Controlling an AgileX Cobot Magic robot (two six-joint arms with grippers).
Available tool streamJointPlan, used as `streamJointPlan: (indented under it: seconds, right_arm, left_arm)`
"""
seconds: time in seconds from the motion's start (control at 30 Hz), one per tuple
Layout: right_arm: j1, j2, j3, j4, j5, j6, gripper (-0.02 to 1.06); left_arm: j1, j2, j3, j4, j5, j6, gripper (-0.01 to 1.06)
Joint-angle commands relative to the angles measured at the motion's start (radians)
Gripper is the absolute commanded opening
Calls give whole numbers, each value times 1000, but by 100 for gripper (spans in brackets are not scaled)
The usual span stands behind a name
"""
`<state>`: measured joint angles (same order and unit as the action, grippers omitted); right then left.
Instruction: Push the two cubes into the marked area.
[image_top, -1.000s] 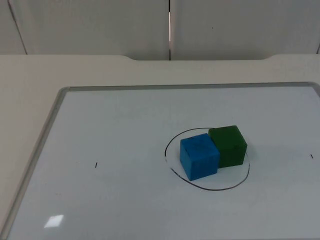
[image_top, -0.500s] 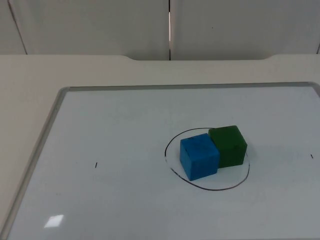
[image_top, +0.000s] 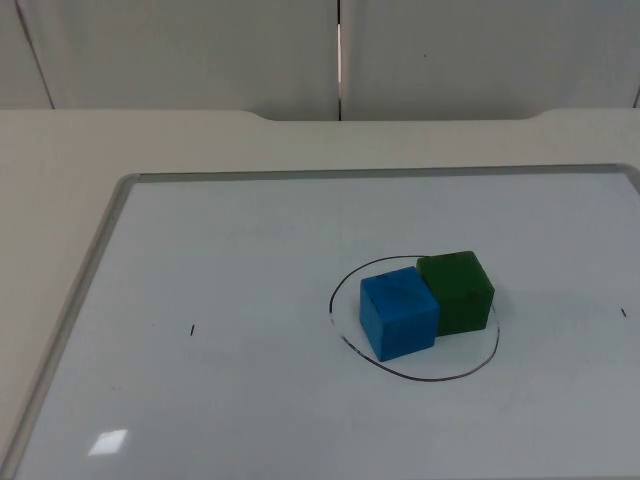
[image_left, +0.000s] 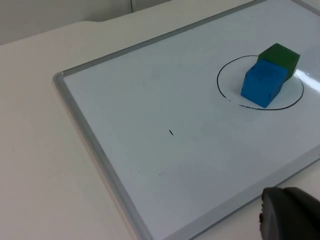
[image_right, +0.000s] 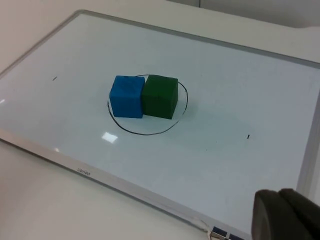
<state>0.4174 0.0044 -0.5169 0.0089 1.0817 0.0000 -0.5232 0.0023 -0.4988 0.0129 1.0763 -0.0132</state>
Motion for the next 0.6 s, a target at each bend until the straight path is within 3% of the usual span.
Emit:
streamJointPlan:
  seconds: [0.0, 0.17, 0.27, 0.33, 0.37, 0.43, 0.5, 0.53, 0.57]
  right_arm:
    - [0, -4, 2, 2, -3, -14, 0]
    - [0, -4, 2, 0, -3, -12, 0]
    - [0, -4, 2, -2, -3, -10, 7]
    - [0, -4, 2, -2, -3, -8, 22]
    - [0, -4, 2, -2, -3, -8, 22]
    - [0, -4, 2, -2, -3, -8, 44]
    - [0, -4, 2, -2, -3, -8, 70]
    - [0, -4, 2, -2, -3, -8, 77]
    - [0, -4, 2, -2, -3, -8, 77]
  left_arm:
    - [1, -2, 5, -1, -1, 0, 0]
    - [1, -2, 5, -4, -1, 0, 0]
    - [1, -2, 5, -4, -1, 0, 0]
    - [1, -2, 5, -4, -1, 0, 0]
    - [1, -2, 5, -4, -1, 0, 0]
    - [1, -2, 5, -6, -1, 4, 0]
    - [1, -2, 5, -13, -1, 7, 9]
    - [1, -2, 5, -13, -1, 7, 17]
    - [1, -2, 5, -13, -1, 7, 17]
